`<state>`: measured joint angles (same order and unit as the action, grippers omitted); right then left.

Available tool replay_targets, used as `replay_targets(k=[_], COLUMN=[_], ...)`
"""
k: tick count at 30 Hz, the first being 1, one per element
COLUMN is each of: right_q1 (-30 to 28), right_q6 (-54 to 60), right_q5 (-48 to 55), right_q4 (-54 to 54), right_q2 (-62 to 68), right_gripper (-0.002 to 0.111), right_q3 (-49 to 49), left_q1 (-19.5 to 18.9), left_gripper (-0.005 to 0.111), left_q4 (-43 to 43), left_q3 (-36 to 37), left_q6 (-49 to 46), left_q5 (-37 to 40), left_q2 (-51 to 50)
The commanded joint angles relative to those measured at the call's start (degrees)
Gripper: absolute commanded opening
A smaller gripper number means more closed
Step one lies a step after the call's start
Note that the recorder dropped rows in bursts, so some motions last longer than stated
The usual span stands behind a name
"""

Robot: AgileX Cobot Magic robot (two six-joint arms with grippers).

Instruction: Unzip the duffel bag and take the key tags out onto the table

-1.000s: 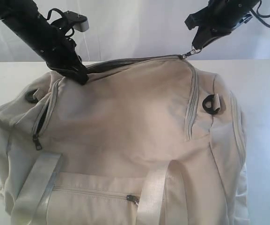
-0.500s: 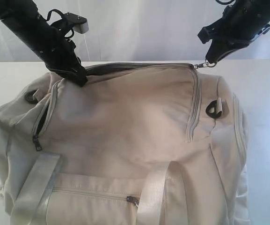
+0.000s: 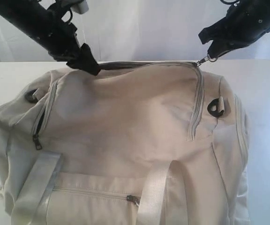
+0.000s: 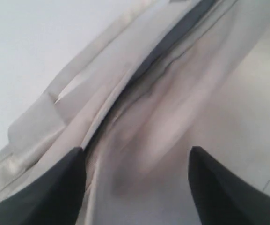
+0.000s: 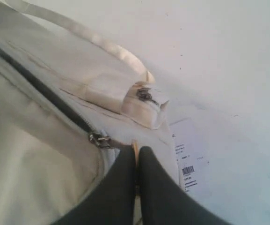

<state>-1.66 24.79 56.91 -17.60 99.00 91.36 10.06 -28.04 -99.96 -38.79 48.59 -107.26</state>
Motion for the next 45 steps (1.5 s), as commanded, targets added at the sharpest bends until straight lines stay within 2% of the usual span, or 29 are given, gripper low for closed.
replay_targets(k=[1,3,5,10,17,21,27,29,33,34,41,45], right_q1=[-0.67,-0.67,-0.67,-0.67,-0.67,-0.67,-0.67,-0.67,-0.67,-0.67,-0.67,-0.67], right_q6=[0.46,0.70,0.70,0.84,0.84,0.84,0.84,0.84,0.84,0.93,2.15,1.97], right_q5=[-0.94,-0.72,-0.07,1.88,2.29,3.07,3.42,3.42,4.39,4.67,9.19,8.48], right_q4=[-1.52,-3.16,-3.17,-3.17,-3.17,-3.24,-3.24,-3.24,-3.24,-3.24,-2.36,-1.82], right_q2=[2.24,2.38,2.38,2.38,2.38,2.38,2.38,2.38,2.38,2.38,1.89,-0.30], right_gripper=[0.000,0.000,0.000,0.000,0.000,0.000,0.000,0.000,0.000,0.000,0.000,0.000], right_q3=[-0.08,-0.08,-0.08,-0.08,-0.08,-0.08,-0.08,-0.08,-0.10,-0.10,-0.10,-2.26], left_q1=[3.73,8.23,11.45,11.96,14.88,16.60,17.67,17.67,17.67,17.67,17.67,17.67], left_gripper=[0.060,0.059,0.059,0.059,0.059,0.058,0.048,0.038,0.005,0.000,0.000,0.000], left_q4=[-13.09,-13.07,-9.41,-6.66,-4.42,-4.42,-4.42,-4.42,-4.42,-4.42,-4.42,-4.42], left_q3=[-0.16,-0.70,-6.28,-23.66,-35.63,-36.69,-36.69,-36.69,-36.69,-36.69,-36.69,-36.69], left_q6=[-7.66,-11.36,-7.90,-2.23,-2.13,-1.71,-1.71,-1.71,-1.09,-0.99,-0.40,-0.15], left_q5=[-0.83,-7.00,-6.80,5.69,7.03,3.20,1.85,1.85,1.65,1.51,1.26,1.26], left_q2=[1.54,1.21,-2.31,-13.08,-21.33,-23.47,-24.76,-25.10,-25.10,-25.10,-25.10,-25.10])
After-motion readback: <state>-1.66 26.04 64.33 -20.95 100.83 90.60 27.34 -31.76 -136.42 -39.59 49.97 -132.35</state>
